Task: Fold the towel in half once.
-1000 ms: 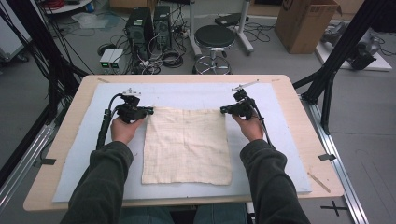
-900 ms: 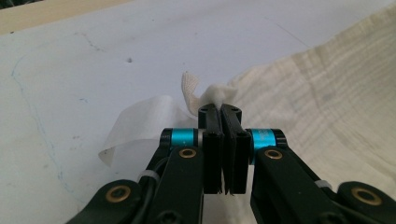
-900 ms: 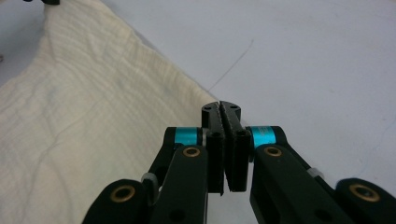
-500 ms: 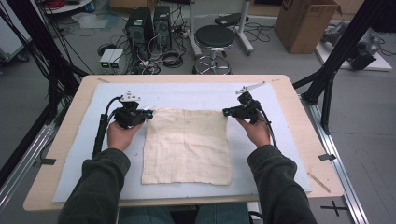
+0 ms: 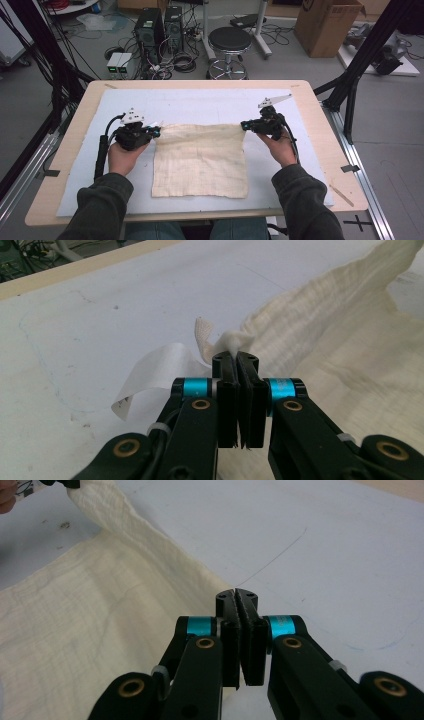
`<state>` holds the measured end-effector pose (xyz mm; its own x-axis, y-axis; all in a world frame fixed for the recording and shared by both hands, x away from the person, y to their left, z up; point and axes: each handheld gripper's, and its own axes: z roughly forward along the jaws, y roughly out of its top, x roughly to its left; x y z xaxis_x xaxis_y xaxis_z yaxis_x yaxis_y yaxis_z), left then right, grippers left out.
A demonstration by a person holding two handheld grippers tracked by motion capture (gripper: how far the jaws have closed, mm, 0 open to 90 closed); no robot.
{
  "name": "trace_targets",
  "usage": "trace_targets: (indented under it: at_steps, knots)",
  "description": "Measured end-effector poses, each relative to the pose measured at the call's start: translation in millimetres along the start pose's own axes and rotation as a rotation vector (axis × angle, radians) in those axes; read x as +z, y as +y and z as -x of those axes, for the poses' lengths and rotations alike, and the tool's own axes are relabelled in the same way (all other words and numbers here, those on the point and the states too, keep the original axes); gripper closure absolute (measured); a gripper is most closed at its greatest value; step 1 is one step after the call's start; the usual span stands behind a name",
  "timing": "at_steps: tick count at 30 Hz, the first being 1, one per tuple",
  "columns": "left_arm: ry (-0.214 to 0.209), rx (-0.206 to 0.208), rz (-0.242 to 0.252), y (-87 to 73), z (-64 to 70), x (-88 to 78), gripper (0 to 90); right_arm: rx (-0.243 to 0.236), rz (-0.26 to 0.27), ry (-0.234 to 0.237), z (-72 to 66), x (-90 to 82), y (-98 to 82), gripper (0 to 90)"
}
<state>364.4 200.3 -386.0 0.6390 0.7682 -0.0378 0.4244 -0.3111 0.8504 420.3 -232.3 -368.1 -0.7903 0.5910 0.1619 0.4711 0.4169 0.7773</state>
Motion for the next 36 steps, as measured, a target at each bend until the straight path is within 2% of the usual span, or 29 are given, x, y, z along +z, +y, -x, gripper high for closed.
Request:
trace_targets:
  at_steps: [2, 5, 7, 10, 13, 16, 19, 24, 27, 31, 34, 36]
  knots:
    - [0.003, 0.023, 0.005, -1.4, 4.5, -3.4, 87.0, -0.002, 0.003, 0.007, -4.0, -3.3, -3.4, 88.8]
    - [-0.003, 0.021, 0.017, -5.6, 9.3, -8.5, 87.0, -0.014, -0.01, 0.02, -10.9, -7.6, -8.0, 88.8]
    - [-0.01, 0.023, 0.019, -9.3, 12.5, -12.0, 87.0, -0.027, 0.0, 0.021, -15.3, -11.0, -10.6, 88.8]
    - [-0.018, 0.04, 0.02, -14.6, 19.8, -16.8, 87.0, -0.031, 0.0, 0.029, -20.5, -15.0, -17.7, 88.8]
    - [-0.018, 0.072, 0.007, -19.5, 26.9, -21.3, 87.0, -0.038, -0.001, 0.037, -25.9, -17.1, -25.5, 88.7]
    - [-0.028, 0.075, -0.001, -25.2, 32.3, -24.7, 87.0, -0.044, -0.007, 0.045, -31.6, -17.9, -32.9, 88.8]
    - [-0.03, 0.1, -0.014, -32.1, 39.0, -27.7, 87.0, -0.048, -0.022, 0.054, -36.3, -17.5, -40.1, 88.7]
    - [-0.038, 0.122, -0.024, -43.3, 46.7, -31.3, 86.9, -0.077, -0.02, 0.068, -48.0, -19.8, -49.2, 88.7]
    - [-0.063, 0.121, -0.018, -49.3, 50.4, -34.0, 86.9, -0.082, -0.024, 0.075, -55.8, -21.5, -55.1, 88.7]
    - [-0.058, 0.14, -0.023, -55.8, 54.0, -38.2, 86.9, -0.107, -0.033, 0.074, -65.5, -21.2, -61.5, 88.7]
    - [-0.063, 0.137, -0.014, -60.2, 56.5, -41.4, 86.9, -0.113, -0.037, 0.081, -69.4, -20.5, -67.1, 88.7]
    - [-0.066, 0.151, -0.019, -62.5, 58.4, -42.7, 86.8, -0.107, -0.038, 0.085, -70.8, -20.8, -71.2, 88.8]
